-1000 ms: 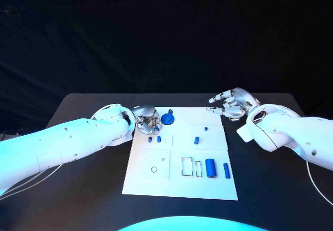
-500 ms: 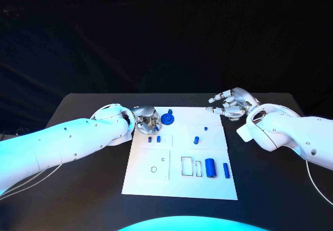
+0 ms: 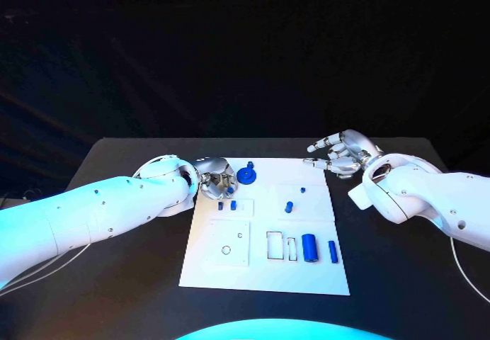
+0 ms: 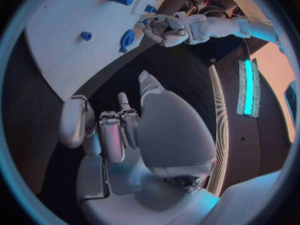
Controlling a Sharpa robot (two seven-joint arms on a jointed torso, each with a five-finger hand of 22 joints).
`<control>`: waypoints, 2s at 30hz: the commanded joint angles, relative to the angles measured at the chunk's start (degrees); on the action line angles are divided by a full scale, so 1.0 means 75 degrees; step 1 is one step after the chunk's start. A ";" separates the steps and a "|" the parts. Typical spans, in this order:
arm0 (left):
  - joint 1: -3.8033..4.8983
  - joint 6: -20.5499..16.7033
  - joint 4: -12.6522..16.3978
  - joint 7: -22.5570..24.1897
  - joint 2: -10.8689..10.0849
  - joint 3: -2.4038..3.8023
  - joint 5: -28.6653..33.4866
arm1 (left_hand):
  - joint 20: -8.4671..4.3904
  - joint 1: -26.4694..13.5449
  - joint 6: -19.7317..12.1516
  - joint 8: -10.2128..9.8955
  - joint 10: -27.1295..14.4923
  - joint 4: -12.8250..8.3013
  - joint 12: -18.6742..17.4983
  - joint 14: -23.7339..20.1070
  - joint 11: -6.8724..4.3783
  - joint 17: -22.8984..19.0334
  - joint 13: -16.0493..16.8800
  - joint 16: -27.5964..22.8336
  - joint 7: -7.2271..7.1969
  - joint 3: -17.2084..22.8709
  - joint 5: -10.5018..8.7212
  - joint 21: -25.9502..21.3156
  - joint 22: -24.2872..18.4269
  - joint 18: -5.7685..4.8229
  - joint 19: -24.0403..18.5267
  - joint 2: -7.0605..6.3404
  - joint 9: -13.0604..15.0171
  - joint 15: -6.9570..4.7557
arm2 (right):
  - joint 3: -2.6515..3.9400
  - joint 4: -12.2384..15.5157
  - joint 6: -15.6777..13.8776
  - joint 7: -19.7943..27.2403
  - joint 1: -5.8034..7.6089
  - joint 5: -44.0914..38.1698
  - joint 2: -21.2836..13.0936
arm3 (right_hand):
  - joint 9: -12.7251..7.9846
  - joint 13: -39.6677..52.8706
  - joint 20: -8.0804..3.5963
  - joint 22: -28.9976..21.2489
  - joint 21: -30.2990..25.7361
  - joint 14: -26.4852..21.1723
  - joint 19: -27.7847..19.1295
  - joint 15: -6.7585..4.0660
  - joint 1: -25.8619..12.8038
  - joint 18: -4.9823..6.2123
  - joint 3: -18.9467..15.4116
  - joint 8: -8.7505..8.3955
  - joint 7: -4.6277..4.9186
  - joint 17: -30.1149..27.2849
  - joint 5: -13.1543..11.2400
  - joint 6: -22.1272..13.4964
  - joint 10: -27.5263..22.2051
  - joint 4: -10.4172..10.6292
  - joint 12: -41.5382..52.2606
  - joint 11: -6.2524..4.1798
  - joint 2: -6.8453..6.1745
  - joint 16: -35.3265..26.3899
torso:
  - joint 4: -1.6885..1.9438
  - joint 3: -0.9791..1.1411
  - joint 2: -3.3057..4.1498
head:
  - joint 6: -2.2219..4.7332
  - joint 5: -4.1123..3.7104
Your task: Assemble the parts on the task board
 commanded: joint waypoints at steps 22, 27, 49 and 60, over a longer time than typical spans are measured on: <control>-0.0004 0.0037 0.0009 -0.0008 -0.0086 0.0004 -0.0049 | -0.0033 -0.0090 -0.1062 -0.0746 0.0071 0.0187 -0.0175 -0.0024 -0.0115 0.0021 0.0152 0.0050 -0.0181 -0.0106 0.0002 -0.0145 -0.0052 -0.0022 0.0003 -0.0187 -0.0252 -0.0050 | 0.0002 -0.0016 0.0032 0.0067 -0.0014 -0.0013 -0.0012 | -0.0015 0.0744 -0.0016 0.0037 -0.0162 0.0589 -0.0096 -0.0031 -0.0004 0.0133 0.0039 -0.0019 0.0013 0.1171 0.0032 0.0060 -0.0101 0.0002 -0.0112 -0.0013 0.0069 -0.0089 | 0.0001 0.0001 0.0001 | 0.0038 -0.0017; -0.0004 0.0034 0.0025 -0.0031 -0.0152 0.0007 -0.0135 | -0.0043 -0.0005 -0.1717 -0.1035 0.0077 0.0308 -0.0264 -0.0037 -0.0126 0.0014 0.0206 0.0048 -0.0349 -0.0527 0.0028 -0.0204 -0.0080 -0.0022 0.0010 -0.0125 -0.0537 -0.0061 | 0.0002 -0.0035 0.0045 0.0051 -0.0018 -0.0013 -0.0014 | -0.0018 0.0637 -0.0017 -0.0043 -0.0292 0.0556 -0.0156 -0.0032 -0.0006 0.0159 0.0037 -0.0018 0.0012 0.1050 0.0034 0.0064 -0.0197 0.0003 -0.0213 -0.0015 0.0056 -0.0141 | 0.0002 -0.0003 0.0000 | 0.0034 -0.0024; 0.0036 -0.0595 -0.0013 0.1060 -0.1118 0.0427 0.3749 | 0.0189 0.0409 -0.0376 -0.0415 -0.0498 0.0448 -0.0723 -0.2069 0.0281 -0.3413 0.0155 -0.1491 0.0259 -0.0218 0.0012 -0.1710 -0.1745 0.0344 -0.1692 -0.0026 -0.0480 0.0263 | -0.0007 -0.0316 0.1123 0.0002 -0.0023 -0.2888 0.0081 | -0.0058 -0.7886 -0.0089 -0.1385 -0.2853 0.0089 -0.0936 -0.0027 0.1046 0.0547 0.2651 0.0438 -0.0019 -0.0950 -0.0061 0.0613 -0.2829 -0.0215 -0.8925 0.0042 -0.0966 -0.1517 | -0.0003 0.0000 -0.0011 | 0.0181 -0.0245; 0.0033 -0.0141 0.0795 0.2712 -0.1861 0.0476 0.8585 | 0.0282 0.0162 -0.0340 -0.0305 -0.0589 0.0531 -0.0627 -0.2528 0.0372 -0.4163 0.0184 -0.2351 0.0351 -0.0312 0.0013 -0.2265 -0.2087 0.0346 -0.1813 0.0014 -0.0476 0.0347 | -0.0035 -0.0341 0.2036 -0.0721 -0.0184 -0.5772 0.0283 | -0.0045 -0.8663 -0.0165 -0.0804 -0.2049 0.0276 -0.0589 -0.0069 0.0744 0.0404 0.2924 0.0508 -0.0169 -0.0478 -0.0143 0.0760 -0.2590 -0.0455 -0.9521 -0.0037 -0.1101 -0.1189 | -0.0003 -0.0011 0.0020 | 0.0255 -0.0479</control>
